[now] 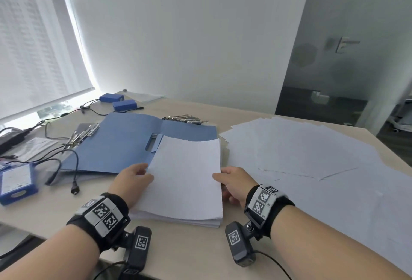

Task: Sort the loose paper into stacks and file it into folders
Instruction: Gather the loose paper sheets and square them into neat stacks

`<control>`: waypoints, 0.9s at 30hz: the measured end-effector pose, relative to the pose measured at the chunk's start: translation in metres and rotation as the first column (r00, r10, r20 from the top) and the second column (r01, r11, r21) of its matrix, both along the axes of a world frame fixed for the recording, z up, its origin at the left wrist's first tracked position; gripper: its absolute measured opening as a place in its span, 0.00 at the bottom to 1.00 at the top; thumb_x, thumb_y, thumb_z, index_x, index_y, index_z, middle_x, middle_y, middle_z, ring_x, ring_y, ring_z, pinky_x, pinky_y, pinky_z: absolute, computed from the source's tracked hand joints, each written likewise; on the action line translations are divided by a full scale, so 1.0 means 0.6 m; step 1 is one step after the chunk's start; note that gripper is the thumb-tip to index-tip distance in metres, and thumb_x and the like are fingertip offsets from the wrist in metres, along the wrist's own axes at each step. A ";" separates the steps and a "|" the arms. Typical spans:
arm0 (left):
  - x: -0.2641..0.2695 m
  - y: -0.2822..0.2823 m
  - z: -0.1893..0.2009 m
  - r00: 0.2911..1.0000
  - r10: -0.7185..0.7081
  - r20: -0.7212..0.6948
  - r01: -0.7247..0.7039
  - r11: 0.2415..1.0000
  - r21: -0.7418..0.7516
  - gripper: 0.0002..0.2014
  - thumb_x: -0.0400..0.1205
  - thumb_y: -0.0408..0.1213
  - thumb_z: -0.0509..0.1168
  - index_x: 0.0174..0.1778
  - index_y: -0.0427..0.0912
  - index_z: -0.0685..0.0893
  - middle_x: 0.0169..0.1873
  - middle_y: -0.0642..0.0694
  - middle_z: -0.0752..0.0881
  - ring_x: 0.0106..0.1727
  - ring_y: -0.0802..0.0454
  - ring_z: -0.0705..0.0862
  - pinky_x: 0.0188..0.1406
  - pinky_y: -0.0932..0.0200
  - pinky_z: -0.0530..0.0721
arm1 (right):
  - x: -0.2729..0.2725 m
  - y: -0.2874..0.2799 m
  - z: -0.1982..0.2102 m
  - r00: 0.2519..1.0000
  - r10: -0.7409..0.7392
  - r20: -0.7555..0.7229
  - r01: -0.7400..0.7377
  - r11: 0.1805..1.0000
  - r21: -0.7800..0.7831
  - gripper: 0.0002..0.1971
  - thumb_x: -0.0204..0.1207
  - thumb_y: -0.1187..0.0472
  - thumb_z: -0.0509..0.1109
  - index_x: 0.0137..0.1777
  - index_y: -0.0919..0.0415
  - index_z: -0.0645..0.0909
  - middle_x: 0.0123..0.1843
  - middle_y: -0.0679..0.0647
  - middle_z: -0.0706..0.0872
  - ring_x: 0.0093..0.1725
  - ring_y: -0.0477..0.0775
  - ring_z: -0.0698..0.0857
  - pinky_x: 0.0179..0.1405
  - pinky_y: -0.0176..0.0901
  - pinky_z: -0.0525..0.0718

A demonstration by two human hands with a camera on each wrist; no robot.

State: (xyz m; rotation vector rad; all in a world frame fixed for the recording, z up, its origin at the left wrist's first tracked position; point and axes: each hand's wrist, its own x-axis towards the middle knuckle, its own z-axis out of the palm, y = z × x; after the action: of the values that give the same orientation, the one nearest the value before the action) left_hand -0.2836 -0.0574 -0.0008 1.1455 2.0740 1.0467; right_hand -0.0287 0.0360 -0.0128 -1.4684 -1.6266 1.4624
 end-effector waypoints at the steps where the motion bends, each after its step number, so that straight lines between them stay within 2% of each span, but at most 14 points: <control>1: 0.002 0.002 0.003 1.000 0.011 -0.028 -0.010 1.000 0.020 0.21 0.83 0.36 0.67 0.74 0.46 0.81 0.69 0.47 0.84 0.68 0.46 0.82 0.73 0.47 0.76 | 0.007 0.000 0.000 1.000 -0.012 0.008 0.012 1.000 -0.003 0.10 0.79 0.54 0.71 0.55 0.58 0.87 0.42 0.55 0.86 0.27 0.50 0.78 0.22 0.35 0.67; 2: 0.007 0.005 0.008 0.999 0.016 -0.050 -0.014 0.999 0.044 0.23 0.84 0.37 0.67 0.77 0.45 0.79 0.72 0.46 0.82 0.71 0.45 0.80 0.74 0.46 0.75 | 0.016 0.000 0.003 0.999 -0.030 0.019 0.030 1.000 -0.001 0.10 0.79 0.53 0.71 0.55 0.56 0.86 0.43 0.55 0.87 0.28 0.50 0.79 0.22 0.35 0.67; 4: 0.027 0.012 0.018 0.999 0.013 -0.029 -0.010 0.992 0.126 0.21 0.84 0.38 0.66 0.75 0.47 0.80 0.71 0.48 0.82 0.73 0.46 0.78 0.72 0.45 0.75 | 0.041 0.002 0.012 0.997 -0.077 0.028 0.077 0.997 0.009 0.09 0.80 0.53 0.70 0.58 0.52 0.83 0.47 0.54 0.90 0.30 0.51 0.79 0.23 0.35 0.68; 6: 0.059 0.023 0.027 0.999 -0.030 0.040 0.021 0.978 0.209 0.17 0.85 0.36 0.65 0.70 0.50 0.83 0.65 0.52 0.84 0.70 0.50 0.80 0.67 0.50 0.77 | 0.072 0.005 0.023 0.994 -0.105 0.041 0.104 0.994 0.026 0.10 0.81 0.52 0.70 0.59 0.52 0.82 0.48 0.53 0.90 0.32 0.51 0.79 0.23 0.36 0.69; 9: 0.129 0.045 0.040 0.973 -0.157 0.169 0.103 0.951 0.292 0.13 0.85 0.34 0.65 0.62 0.52 0.86 0.57 0.57 0.88 0.62 0.56 0.84 0.53 0.61 0.78 | 0.123 0.010 0.040 0.988 -0.130 0.082 0.125 0.990 0.064 0.10 0.80 0.50 0.69 0.56 0.53 0.84 0.49 0.52 0.92 0.33 0.51 0.81 0.25 0.37 0.71; 12: 0.209 0.067 0.044 0.918 -0.281 0.281 0.194 0.934 0.299 0.12 0.84 0.32 0.65 0.58 0.51 0.88 0.53 0.55 0.91 0.57 0.56 0.87 0.49 0.59 0.80 | 0.178 0.013 0.053 0.974 -0.155 0.165 0.134 0.982 0.135 0.09 0.80 0.49 0.69 0.53 0.51 0.85 0.48 0.48 0.92 0.35 0.50 0.83 0.30 0.39 0.74; 16: 0.310 0.093 0.031 0.782 -0.395 0.482 0.295 0.916 0.272 0.10 0.85 0.32 0.65 0.58 0.48 0.87 0.51 0.50 0.93 0.54 0.51 0.92 0.48 0.53 0.86 | 0.257 0.019 0.059 0.932 -0.188 0.309 0.123 0.968 0.219 0.09 0.77 0.47 0.71 0.51 0.49 0.86 0.47 0.47 0.92 0.36 0.48 0.86 0.36 0.39 0.81; 18: 0.353 0.106 0.020 0.701 -0.410 0.583 0.320 0.912 0.257 0.10 0.85 0.32 0.65 0.59 0.45 0.87 0.51 0.47 0.93 0.54 0.48 0.92 0.48 0.51 0.87 | 0.300 0.025 0.063 0.870 -0.202 0.450 0.080 0.958 0.276 0.09 0.76 0.45 0.71 0.52 0.46 0.85 0.48 0.44 0.90 0.40 0.46 0.87 0.44 0.43 0.86; 21: 0.406 0.125 0.005 0.577 -0.403 0.710 0.338 0.910 0.241 0.09 0.85 0.32 0.66 0.59 0.43 0.87 0.52 0.45 0.94 0.55 0.46 0.93 0.52 0.48 0.88 | 0.361 0.032 0.072 0.703 -0.226 0.674 -0.004 0.947 0.321 0.11 0.76 0.43 0.69 0.55 0.42 0.83 0.51 0.38 0.86 0.50 0.44 0.86 0.57 0.46 0.86; 24: 0.449 0.149 -0.011 0.488 -0.368 0.791 0.327 0.918 0.225 0.09 0.85 0.31 0.65 0.58 0.40 0.87 0.48 0.43 0.93 0.50 0.45 0.93 0.46 0.51 0.88 | 0.411 0.042 0.077 0.587 -0.228 0.776 -0.041 0.950 0.310 0.13 0.78 0.44 0.68 0.60 0.43 0.82 0.56 0.38 0.86 0.56 0.45 0.84 0.60 0.45 0.84; 27: 0.478 0.171 -0.025 0.435 -0.320 0.842 0.272 0.938 0.216 0.06 0.85 0.33 0.65 0.52 0.38 0.87 0.39 0.43 0.89 0.40 0.47 0.90 0.40 0.54 0.85 | 0.443 0.065 0.072 0.461 -0.210 0.862 -0.094 0.954 0.283 0.14 0.79 0.44 0.66 0.62 0.44 0.81 0.60 0.40 0.86 0.58 0.47 0.84 0.62 0.46 0.82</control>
State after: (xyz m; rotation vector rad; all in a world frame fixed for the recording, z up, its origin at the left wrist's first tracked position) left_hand 0.0035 0.0453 -0.0158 0.6889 0.9714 1.1561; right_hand 0.2370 0.0748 0.0303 -2.2516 -2.1793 0.2402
